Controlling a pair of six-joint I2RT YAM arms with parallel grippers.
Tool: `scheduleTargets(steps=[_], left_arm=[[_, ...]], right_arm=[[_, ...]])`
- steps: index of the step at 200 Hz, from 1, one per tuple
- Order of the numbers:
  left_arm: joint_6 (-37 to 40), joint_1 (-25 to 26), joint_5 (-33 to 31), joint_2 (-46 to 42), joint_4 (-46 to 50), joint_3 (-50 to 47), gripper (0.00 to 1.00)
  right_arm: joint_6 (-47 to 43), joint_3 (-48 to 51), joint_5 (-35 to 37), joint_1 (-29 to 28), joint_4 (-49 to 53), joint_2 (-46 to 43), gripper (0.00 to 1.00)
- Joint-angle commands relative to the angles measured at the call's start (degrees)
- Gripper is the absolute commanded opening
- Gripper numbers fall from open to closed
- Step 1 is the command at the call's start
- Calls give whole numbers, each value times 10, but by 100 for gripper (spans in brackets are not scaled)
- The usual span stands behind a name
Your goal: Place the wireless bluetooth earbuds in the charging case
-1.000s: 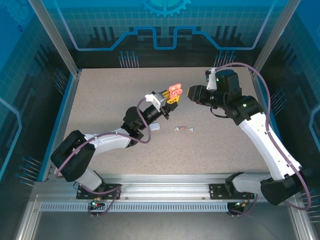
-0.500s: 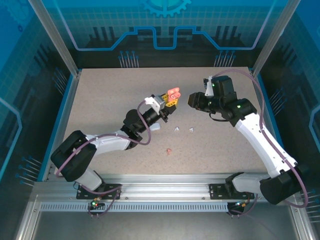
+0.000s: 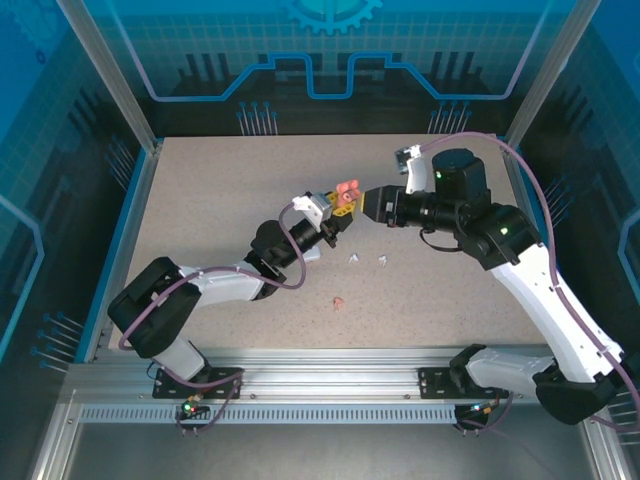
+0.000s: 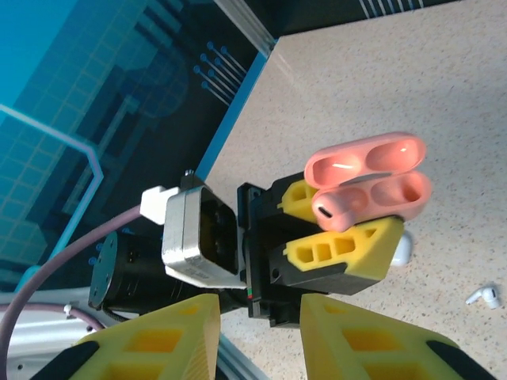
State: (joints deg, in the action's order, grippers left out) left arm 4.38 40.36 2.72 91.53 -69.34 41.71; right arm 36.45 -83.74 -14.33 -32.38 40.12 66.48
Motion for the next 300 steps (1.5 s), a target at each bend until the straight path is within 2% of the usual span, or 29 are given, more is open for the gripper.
scheduleTargets(steps=[1,127,191,252,300], left_arm=[[-12,2,-6,2,-24,9,0],[-16,2,-1,0,-22,13,0],[-19,2,3,-4,-25,9,0],[-23,2,5,-1,-26,9,0],[-23,2,5,-1,-26,11,0]], right_arm=[[2,-4,-22,-16,5,16,33],[12,-11,-28,-19,-36,102,32],[6,-16,-28,28,-41,109,31],[6,-30,-40,32,-44,120,31],[2,-17,-27,32,-28,82,31]])
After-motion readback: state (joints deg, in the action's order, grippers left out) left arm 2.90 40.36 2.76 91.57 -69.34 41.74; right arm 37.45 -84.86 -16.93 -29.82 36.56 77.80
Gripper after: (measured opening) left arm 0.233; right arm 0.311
